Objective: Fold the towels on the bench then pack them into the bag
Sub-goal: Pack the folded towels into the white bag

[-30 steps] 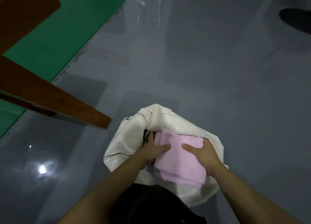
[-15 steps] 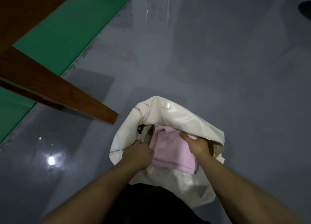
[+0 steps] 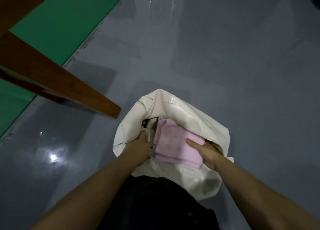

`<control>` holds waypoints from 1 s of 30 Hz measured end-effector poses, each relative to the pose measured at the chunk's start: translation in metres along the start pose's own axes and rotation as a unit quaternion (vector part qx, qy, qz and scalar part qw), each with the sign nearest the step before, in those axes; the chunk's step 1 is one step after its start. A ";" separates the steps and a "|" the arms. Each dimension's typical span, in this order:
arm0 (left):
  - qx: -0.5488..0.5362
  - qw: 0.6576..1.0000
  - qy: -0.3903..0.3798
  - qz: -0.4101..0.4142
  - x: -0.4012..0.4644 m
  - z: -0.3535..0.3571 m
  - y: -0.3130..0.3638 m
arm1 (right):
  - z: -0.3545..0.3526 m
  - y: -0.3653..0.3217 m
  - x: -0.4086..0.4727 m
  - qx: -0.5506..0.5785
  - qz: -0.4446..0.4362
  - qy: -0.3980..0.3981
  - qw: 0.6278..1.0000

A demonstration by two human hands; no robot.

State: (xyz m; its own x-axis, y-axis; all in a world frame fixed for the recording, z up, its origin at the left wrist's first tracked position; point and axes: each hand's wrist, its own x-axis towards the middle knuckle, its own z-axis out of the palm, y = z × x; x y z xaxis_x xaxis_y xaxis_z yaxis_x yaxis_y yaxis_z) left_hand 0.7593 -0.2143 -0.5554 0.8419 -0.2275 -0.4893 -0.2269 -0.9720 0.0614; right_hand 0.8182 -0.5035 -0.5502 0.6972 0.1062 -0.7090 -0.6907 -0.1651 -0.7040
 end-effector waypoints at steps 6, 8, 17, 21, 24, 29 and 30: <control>-0.042 0.999 0.008 -0.021 -0.007 -0.017 0.001 | 0.023 -0.008 0.010 0.005 -0.033 0.010 0.999; -0.060 0.998 0.011 -0.011 -0.006 -0.020 -0.003 | 0.028 -0.014 0.014 0.005 -0.025 0.030 0.999; -0.238 0.968 -0.063 0.036 -0.008 -0.042 -0.029 | 0.038 -0.010 0.018 -0.067 0.057 0.029 0.996; -0.246 0.966 -0.083 -0.015 -0.009 -0.045 -0.025 | 0.038 -0.003 0.011 -0.067 0.109 0.014 0.992; -0.252 0.962 -0.069 -0.082 -0.005 -0.047 -0.016 | 0.040 -0.004 0.003 -0.061 0.119 -0.003 0.991; -0.261 0.949 -0.017 -0.173 -0.006 -0.047 -0.004 | 0.043 -0.002 0.011 -0.135 0.010 0.022 0.991; -0.261 0.947 0.004 -0.188 -0.007 -0.046 -0.001 | 0.043 -0.002 0.014 -0.155 -0.018 0.039 0.987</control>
State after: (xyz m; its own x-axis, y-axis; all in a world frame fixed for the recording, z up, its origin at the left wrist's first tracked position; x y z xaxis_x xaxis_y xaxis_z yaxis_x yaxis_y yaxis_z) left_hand 0.7758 -0.2144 -0.5116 0.8200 0.1416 -0.5546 0.3598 -0.8810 0.3071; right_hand 0.8215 -0.4595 -0.5604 0.7418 0.0441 -0.6692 -0.5811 -0.4560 -0.6742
